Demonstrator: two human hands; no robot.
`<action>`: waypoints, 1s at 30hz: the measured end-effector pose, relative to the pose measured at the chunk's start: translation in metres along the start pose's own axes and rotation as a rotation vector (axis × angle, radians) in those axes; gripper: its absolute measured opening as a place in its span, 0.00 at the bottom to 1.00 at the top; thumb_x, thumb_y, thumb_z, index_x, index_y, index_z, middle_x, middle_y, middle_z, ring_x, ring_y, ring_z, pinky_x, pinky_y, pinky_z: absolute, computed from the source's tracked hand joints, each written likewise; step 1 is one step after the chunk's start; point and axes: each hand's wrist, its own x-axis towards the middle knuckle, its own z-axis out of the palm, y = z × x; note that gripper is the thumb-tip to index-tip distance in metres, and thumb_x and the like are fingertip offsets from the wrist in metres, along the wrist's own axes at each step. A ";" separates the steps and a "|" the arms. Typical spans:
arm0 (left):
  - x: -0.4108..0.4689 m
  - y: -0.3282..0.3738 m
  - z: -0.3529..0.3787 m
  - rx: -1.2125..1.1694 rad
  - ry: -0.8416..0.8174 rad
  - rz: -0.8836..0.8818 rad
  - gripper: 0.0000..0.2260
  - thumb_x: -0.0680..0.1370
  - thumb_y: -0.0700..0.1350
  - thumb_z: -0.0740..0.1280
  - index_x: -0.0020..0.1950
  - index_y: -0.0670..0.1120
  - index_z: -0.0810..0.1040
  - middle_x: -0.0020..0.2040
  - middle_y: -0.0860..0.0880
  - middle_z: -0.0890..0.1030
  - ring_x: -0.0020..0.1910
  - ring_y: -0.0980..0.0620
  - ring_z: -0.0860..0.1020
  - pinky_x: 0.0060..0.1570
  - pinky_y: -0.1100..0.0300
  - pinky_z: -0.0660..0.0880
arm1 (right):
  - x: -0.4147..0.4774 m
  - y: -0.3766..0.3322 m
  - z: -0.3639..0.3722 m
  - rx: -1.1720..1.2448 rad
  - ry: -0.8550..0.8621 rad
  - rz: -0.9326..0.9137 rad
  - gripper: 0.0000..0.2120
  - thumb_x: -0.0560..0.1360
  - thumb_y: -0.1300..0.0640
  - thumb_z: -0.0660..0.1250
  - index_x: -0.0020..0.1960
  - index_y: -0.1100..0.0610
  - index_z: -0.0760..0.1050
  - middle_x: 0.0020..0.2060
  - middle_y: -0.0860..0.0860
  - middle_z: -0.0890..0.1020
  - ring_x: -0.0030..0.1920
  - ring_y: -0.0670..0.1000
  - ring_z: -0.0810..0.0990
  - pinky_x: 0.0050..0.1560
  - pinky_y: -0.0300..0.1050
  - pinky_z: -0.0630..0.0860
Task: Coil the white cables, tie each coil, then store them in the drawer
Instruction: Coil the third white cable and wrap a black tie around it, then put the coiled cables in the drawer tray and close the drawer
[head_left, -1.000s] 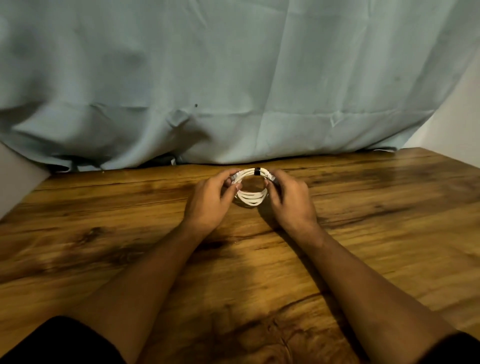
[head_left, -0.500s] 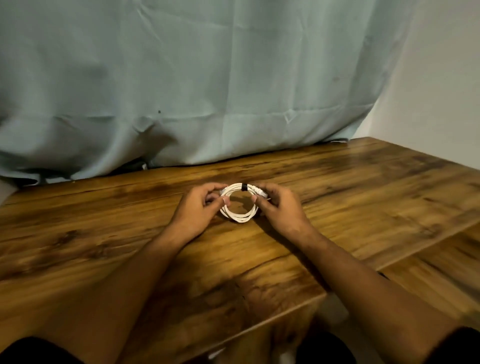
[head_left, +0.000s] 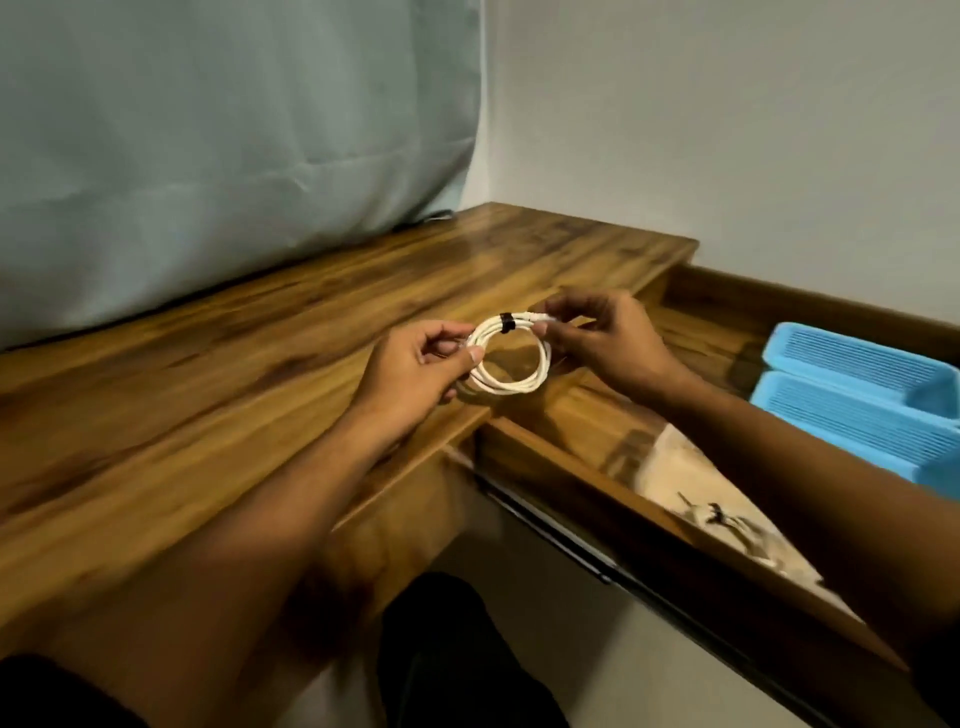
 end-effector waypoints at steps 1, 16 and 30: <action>0.002 0.003 0.016 0.009 -0.028 0.017 0.10 0.77 0.40 0.75 0.58 0.46 0.84 0.42 0.44 0.81 0.40 0.49 0.78 0.39 0.57 0.76 | -0.008 0.005 -0.017 -0.016 0.007 0.020 0.07 0.80 0.61 0.72 0.57 0.59 0.84 0.45 0.55 0.87 0.42 0.55 0.88 0.42 0.51 0.86; 0.002 0.037 0.209 0.610 -0.304 0.249 0.05 0.72 0.50 0.76 0.43 0.54 0.81 0.41 0.57 0.84 0.44 0.56 0.82 0.53 0.49 0.80 | -0.145 0.078 -0.164 -0.758 0.040 0.125 0.07 0.76 0.58 0.73 0.46 0.52 0.75 0.38 0.48 0.83 0.39 0.51 0.83 0.41 0.58 0.79; 0.003 0.030 0.236 1.284 -0.421 0.687 0.08 0.78 0.54 0.71 0.56 0.57 0.83 0.63 0.51 0.75 0.68 0.48 0.67 0.70 0.44 0.63 | -0.163 0.090 -0.149 -1.027 -0.241 0.133 0.16 0.79 0.40 0.66 0.58 0.49 0.70 0.42 0.54 0.82 0.42 0.59 0.81 0.39 0.55 0.77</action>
